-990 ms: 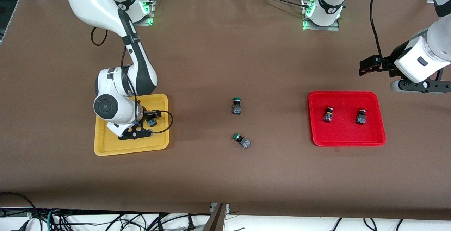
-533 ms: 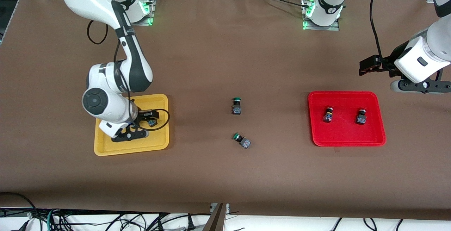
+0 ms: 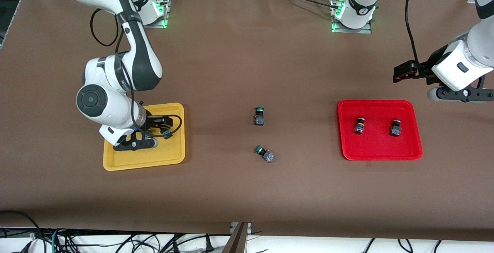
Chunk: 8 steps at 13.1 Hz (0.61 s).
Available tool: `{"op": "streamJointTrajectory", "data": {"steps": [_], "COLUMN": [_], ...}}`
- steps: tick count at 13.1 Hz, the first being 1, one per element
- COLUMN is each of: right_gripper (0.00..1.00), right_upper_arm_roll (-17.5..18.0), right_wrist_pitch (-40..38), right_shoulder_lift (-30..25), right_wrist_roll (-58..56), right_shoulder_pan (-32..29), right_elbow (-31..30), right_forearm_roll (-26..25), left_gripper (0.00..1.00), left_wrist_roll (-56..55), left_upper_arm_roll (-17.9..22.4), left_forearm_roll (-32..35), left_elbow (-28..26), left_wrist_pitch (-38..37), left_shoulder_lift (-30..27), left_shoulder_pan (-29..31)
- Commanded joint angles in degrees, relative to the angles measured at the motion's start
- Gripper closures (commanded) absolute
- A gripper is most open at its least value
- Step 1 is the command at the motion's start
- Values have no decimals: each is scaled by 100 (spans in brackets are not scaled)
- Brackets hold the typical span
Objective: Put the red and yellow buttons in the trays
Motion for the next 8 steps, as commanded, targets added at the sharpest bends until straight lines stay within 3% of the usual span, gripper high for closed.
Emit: {"op": "streamJointTrajectory", "data": {"steps": [1,8], "right_gripper": [1,1], "right_upper_arm_roll": [-24,-42], "right_wrist_pitch": [-413,-801], "right_shoulder_lift": [-704,-1988], "right_wrist_roll": [83,91], "right_shoulder_pan": [-9,-9], "right_elbow": [-337,-1083], "right_forearm_roll": [-50,-507], "left_gripper": [0,0], "left_wrist_roll": [-17,-17], "left_upper_arm_roll": [11,20], "left_forearm_roll": [50,32], "left_elbow": [213,213], "left_wrist_pitch": [-109,-109], "left_shoulder_lift": [95,95], "left_shoulder_pan": [-21,-12]}}
